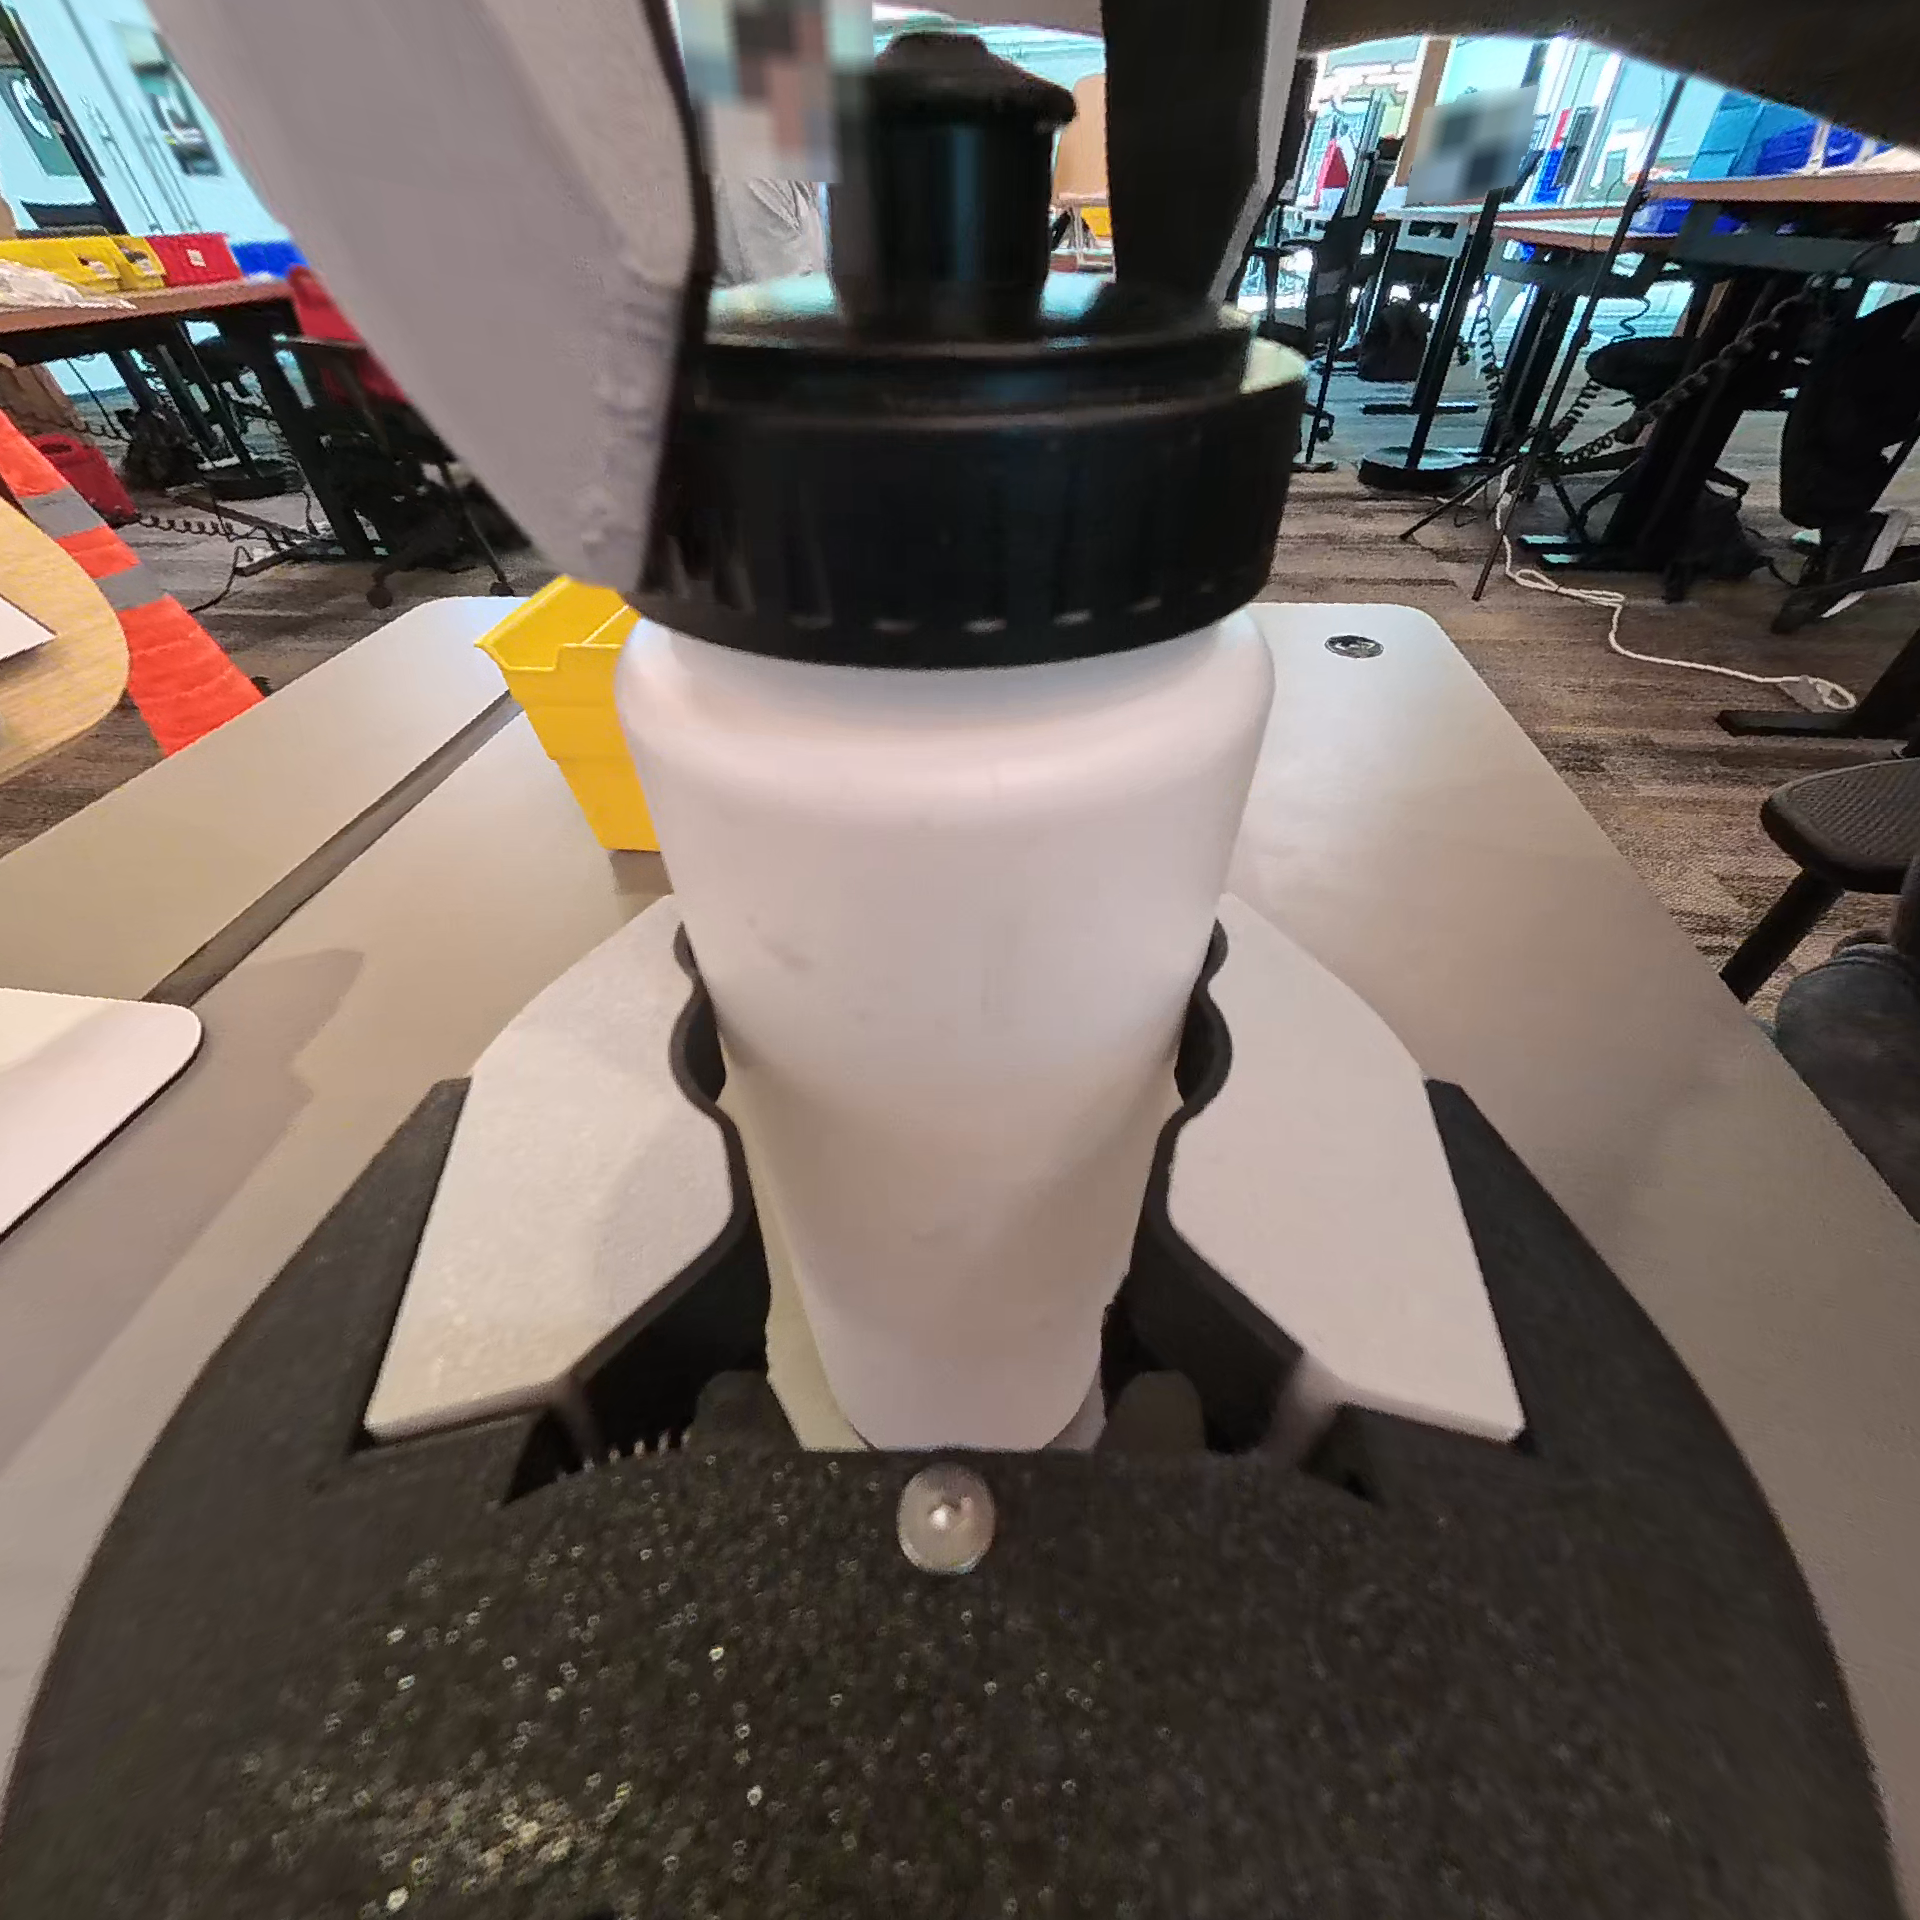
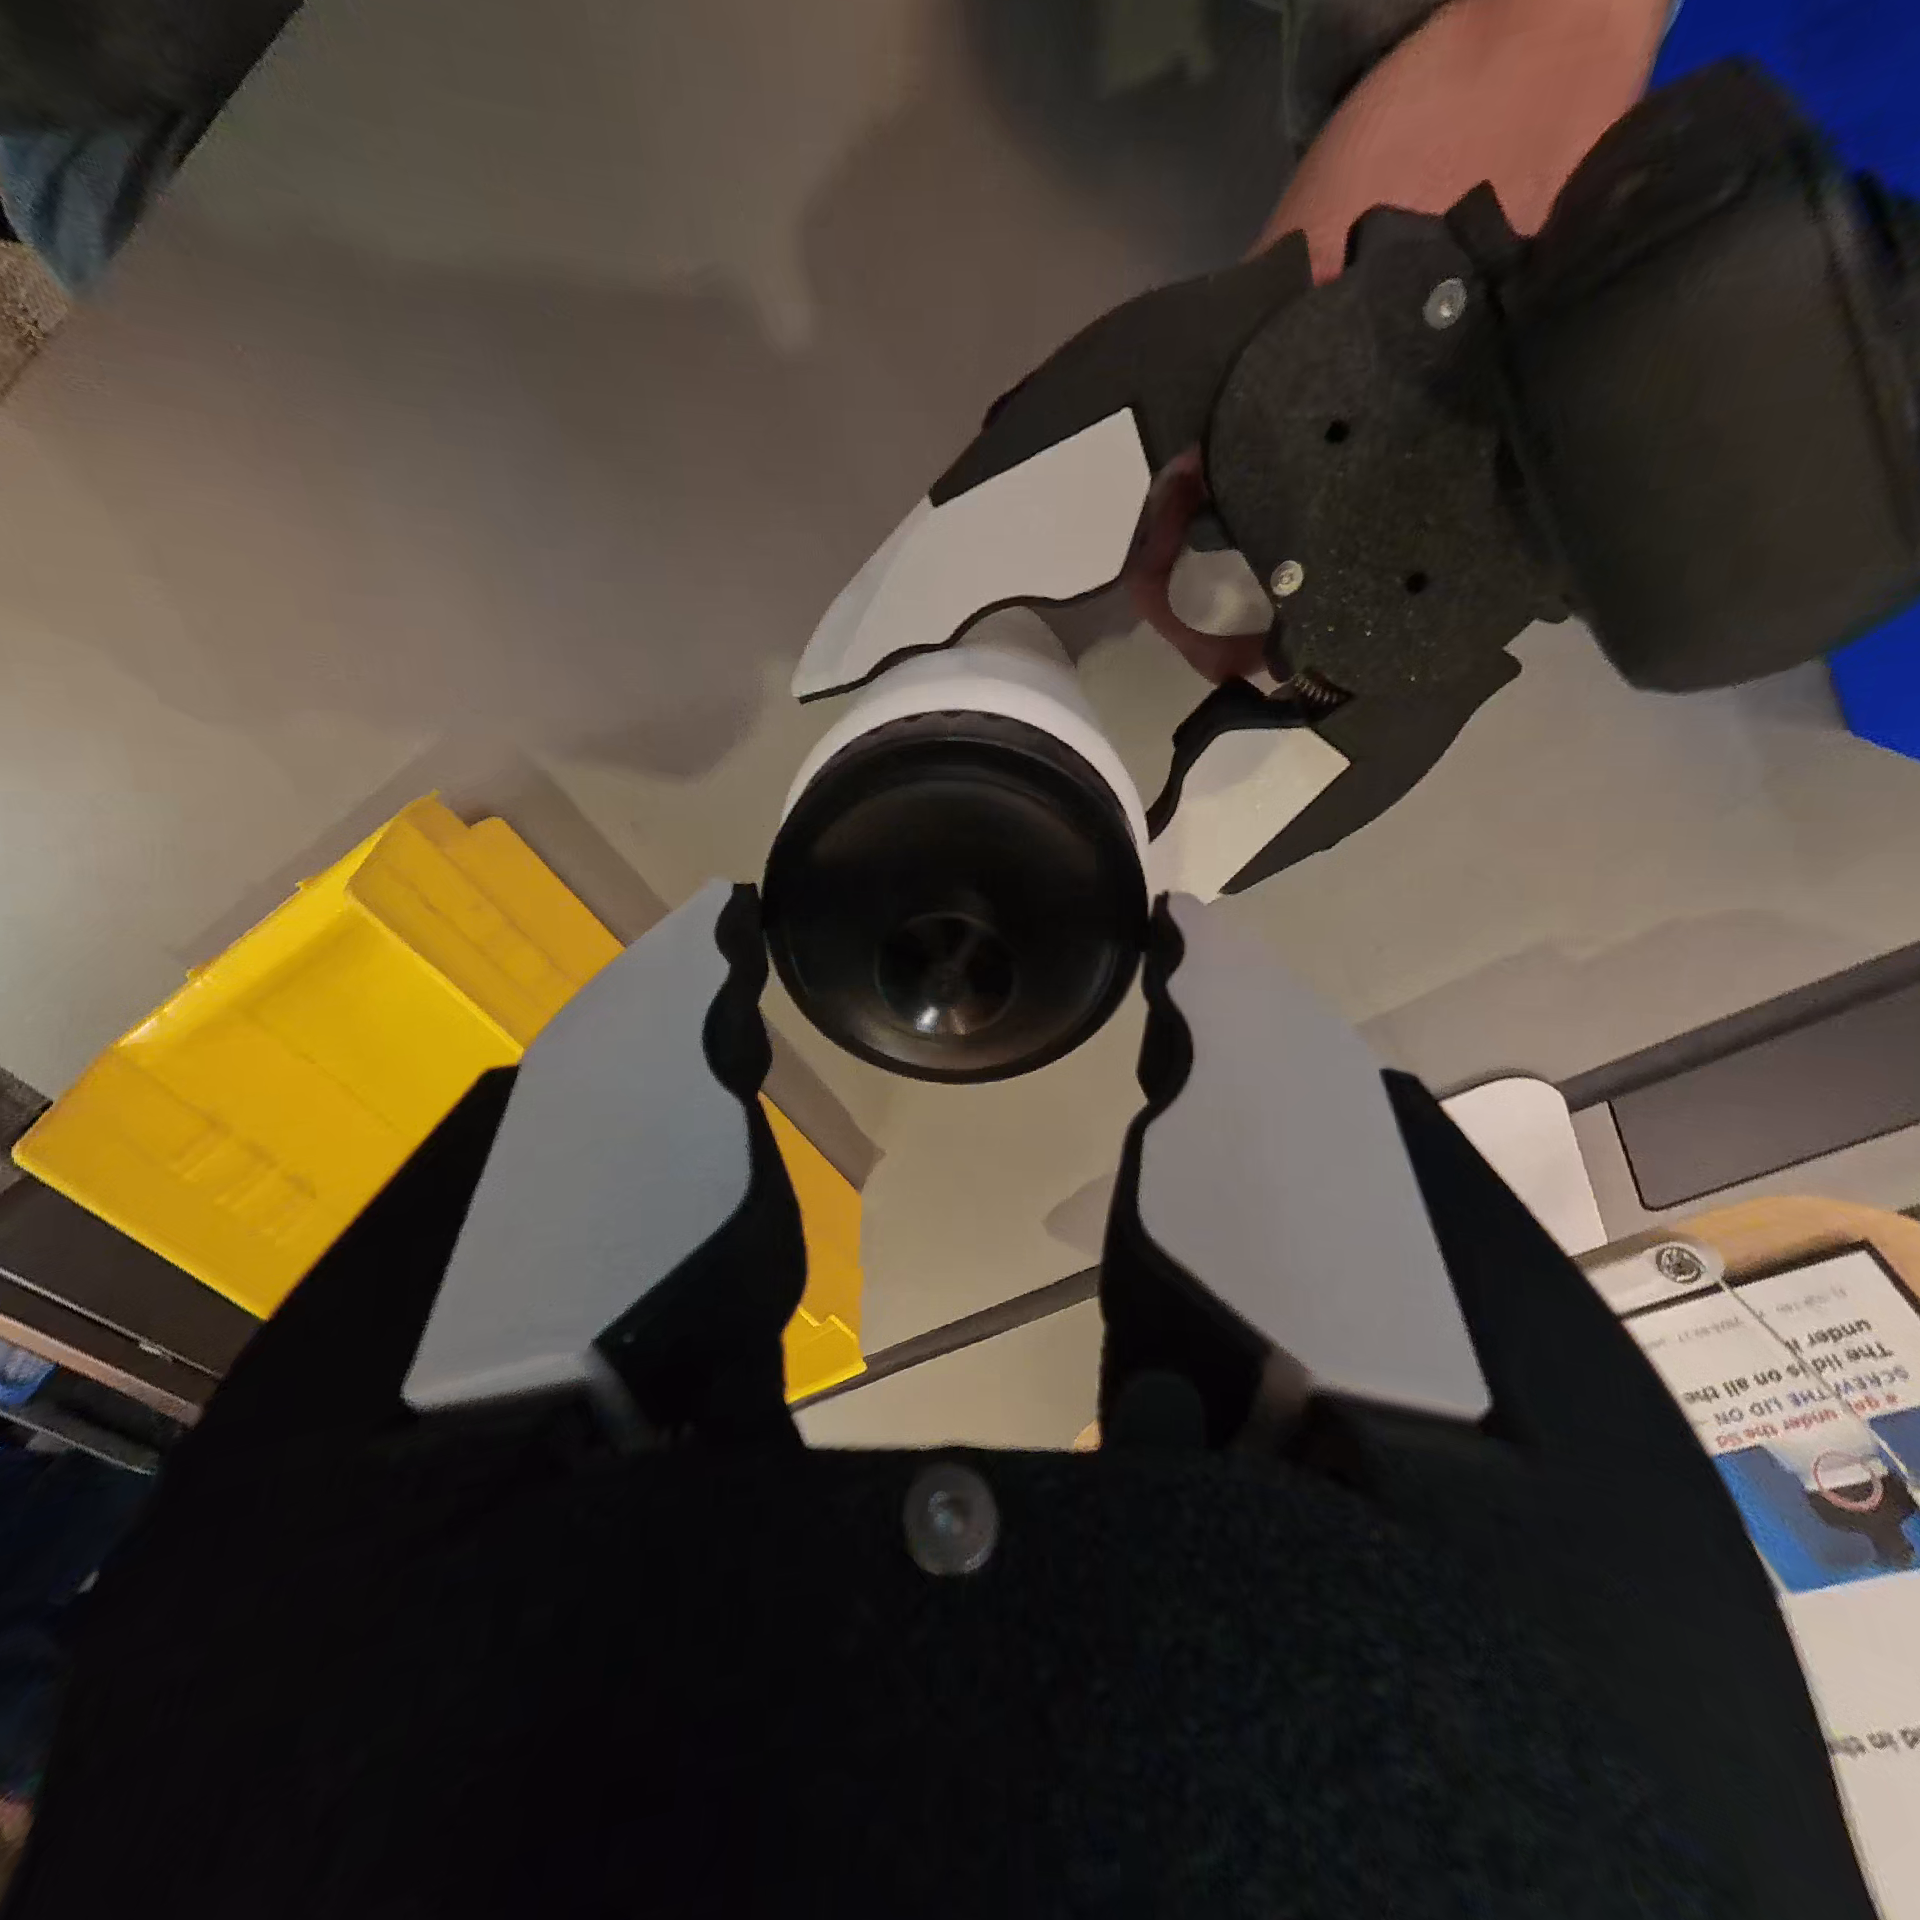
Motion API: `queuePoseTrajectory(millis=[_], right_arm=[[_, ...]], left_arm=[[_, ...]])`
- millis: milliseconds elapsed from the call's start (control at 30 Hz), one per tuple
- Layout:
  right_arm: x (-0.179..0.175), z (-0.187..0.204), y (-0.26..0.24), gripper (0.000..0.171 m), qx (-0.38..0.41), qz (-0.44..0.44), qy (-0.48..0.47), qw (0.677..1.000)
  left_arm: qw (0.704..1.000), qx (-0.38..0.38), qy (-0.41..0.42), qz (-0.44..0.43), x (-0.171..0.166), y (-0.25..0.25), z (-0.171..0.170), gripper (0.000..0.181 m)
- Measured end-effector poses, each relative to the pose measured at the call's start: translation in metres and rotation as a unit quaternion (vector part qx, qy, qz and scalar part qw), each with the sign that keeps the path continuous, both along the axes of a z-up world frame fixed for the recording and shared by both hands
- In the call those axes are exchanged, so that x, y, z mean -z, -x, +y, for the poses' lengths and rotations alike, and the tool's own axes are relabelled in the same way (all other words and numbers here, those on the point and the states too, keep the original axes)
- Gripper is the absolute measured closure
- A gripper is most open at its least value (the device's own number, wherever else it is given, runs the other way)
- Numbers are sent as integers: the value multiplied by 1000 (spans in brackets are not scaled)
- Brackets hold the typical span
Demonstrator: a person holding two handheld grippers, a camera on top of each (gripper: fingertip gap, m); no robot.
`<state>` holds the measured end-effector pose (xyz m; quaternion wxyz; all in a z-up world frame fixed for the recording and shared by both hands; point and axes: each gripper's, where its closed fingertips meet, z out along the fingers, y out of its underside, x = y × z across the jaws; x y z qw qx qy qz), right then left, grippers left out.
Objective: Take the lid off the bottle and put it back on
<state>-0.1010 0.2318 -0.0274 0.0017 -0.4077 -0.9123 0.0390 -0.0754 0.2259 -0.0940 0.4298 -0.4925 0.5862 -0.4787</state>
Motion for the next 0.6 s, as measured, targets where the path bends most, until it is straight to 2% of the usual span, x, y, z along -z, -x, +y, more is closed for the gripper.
queuePoseTrajectory(millis=[100, 200, 400, 600], right_arm=[[0, 1, 1, 102, -2, -10, 1, 1000], [0, 3, 0, 102, 39, -14, 0, 999], [1, 2, -1, 102, 187, -9, -6, 982], [1, 5, -3, 102, 368, -15, 8, 930]], left_arm=[[1000, -3, 1, 2, 0, 1, 1, 95], [1000, -8, 4, 6, 0, 0, 2, 95], [1000, -17, 0, 8, 0, 0, 2, 95], [1000, -20, 13, -3, 0, -2, 6, 95]])
